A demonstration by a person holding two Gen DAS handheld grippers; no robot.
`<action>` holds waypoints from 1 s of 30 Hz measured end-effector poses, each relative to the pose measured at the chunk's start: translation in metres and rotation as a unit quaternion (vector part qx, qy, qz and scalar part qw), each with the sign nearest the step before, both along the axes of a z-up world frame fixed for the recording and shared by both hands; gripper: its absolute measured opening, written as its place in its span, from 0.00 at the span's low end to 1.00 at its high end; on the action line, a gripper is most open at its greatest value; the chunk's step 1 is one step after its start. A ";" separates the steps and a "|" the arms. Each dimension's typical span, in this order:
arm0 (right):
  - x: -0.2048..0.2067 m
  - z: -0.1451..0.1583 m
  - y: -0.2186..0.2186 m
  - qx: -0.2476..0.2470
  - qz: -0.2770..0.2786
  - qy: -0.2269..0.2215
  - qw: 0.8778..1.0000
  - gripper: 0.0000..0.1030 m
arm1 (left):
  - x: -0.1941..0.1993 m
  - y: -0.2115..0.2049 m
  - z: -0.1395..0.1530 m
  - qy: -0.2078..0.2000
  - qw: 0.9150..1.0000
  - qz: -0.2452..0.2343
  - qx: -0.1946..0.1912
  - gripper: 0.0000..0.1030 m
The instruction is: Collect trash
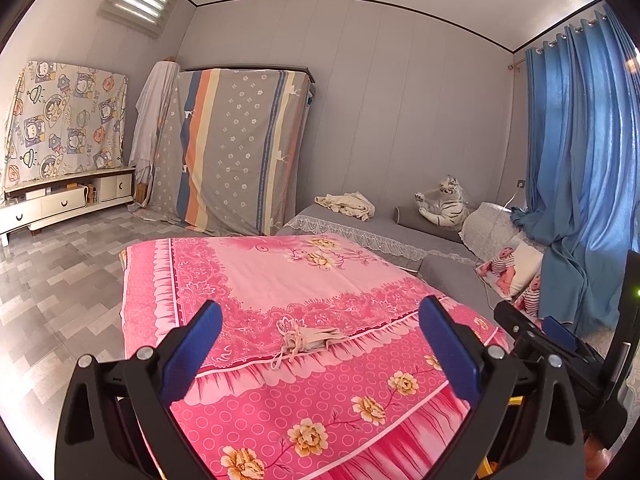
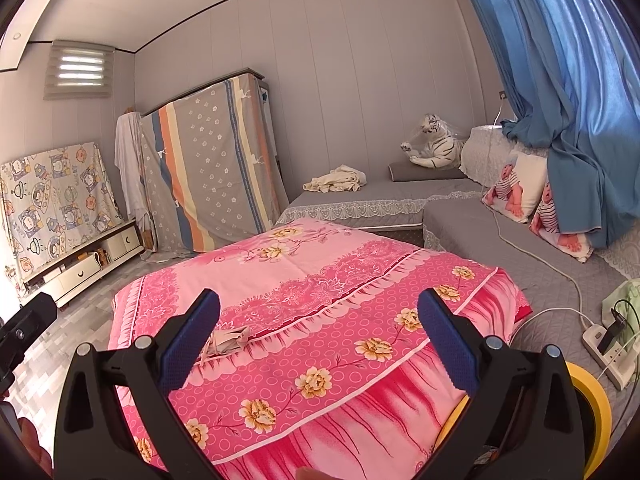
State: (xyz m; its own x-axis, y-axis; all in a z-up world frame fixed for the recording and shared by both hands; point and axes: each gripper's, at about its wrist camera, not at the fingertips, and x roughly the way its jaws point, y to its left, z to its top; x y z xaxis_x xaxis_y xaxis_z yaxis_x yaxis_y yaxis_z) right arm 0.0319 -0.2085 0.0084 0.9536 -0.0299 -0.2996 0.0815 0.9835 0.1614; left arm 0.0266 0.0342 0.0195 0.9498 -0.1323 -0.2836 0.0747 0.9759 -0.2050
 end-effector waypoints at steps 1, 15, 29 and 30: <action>0.000 -0.001 -0.001 0.001 0.000 0.000 1.000 0.92 | 0.001 0.000 0.000 0.000 1.000 0.000 0.000 0.92; 0.002 -0.004 0.000 0.002 -0.001 0.004 1.000 0.92 | 0.002 -0.002 -0.001 0.000 1.000 -0.004 0.003 0.92; 0.002 -0.005 0.000 0.003 -0.002 0.005 1.000 0.92 | 0.002 -0.003 -0.002 0.002 1.000 -0.006 0.003 0.92; 0.002 -0.005 0.000 0.003 -0.002 0.005 1.000 0.92 | 0.003 -0.003 -0.002 0.002 1.000 -0.006 0.003 0.92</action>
